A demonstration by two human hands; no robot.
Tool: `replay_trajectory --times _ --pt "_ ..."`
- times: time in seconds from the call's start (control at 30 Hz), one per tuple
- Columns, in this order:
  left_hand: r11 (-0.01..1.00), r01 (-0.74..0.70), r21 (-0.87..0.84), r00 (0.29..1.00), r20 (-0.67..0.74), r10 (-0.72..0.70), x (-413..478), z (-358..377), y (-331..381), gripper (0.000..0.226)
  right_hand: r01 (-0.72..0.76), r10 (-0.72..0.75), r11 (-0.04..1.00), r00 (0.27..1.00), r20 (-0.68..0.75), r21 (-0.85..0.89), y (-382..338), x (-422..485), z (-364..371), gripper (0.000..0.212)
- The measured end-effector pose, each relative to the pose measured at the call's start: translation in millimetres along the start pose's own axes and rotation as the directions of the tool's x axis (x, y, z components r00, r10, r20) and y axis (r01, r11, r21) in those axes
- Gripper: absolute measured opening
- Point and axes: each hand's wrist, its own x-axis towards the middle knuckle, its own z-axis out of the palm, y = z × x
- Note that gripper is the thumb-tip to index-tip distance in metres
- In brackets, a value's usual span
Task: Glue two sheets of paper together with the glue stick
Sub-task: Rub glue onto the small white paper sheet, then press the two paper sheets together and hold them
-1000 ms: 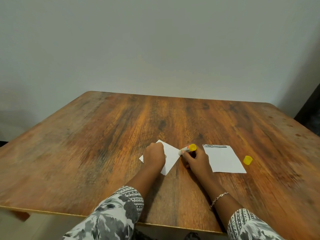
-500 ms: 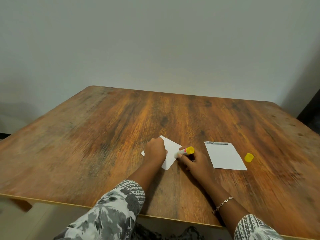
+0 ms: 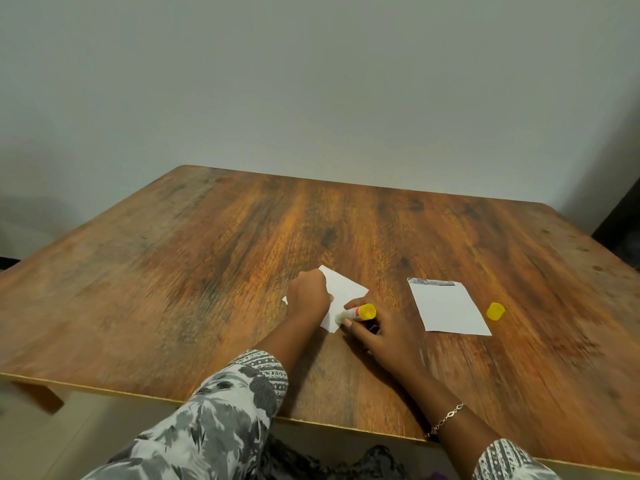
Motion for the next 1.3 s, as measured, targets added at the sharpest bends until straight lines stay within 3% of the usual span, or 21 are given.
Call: replay_trajectory --times 0.23,0.33,0.5,0.63,0.93,1.1,1.3 --pt "1.000 -0.006 0.000 1.000 -0.012 0.006 -1 2 -2 0.027 -0.023 0.020 0.998 0.998 0.058 0.064 -3 -9 6 0.011" --pt "1.000 -0.025 0.011 1.000 0.000 0.025 -1 3 -4 0.023 -0.094 0.090 0.978 0.995 0.032 0.188 -6 -13 5 0.014" --pt "0.997 -0.073 0.027 0.997 0.001 0.073 -1 2 -10 0.026 -0.246 0.261 0.818 0.964 0.046 0.520 -7 -23 -7 0.022" --pt "0.994 -0.100 0.050 0.995 0.020 0.100 0 3 -11 0.026 -0.288 0.308 0.693 0.947 0.090 0.661 -7 -32 -22 0.026" --pt "0.992 -0.122 0.044 0.992 0.040 0.120 4 9 -11 0.032 -0.156 0.325 0.854 0.905 -0.275 0.496 16 -46 -74 0.032" --pt "0.991 -0.127 0.036 0.991 0.034 0.126 5 11 -13 0.033 -0.120 0.366 0.883 0.783 -0.503 0.455 31 -42 -126 0.034" --pt "0.990 -0.141 0.022 0.990 0.024 0.141 6 14 -15 0.032 -0.190 0.419 0.889 0.704 -0.574 0.416 68 -33 -161 0.042"
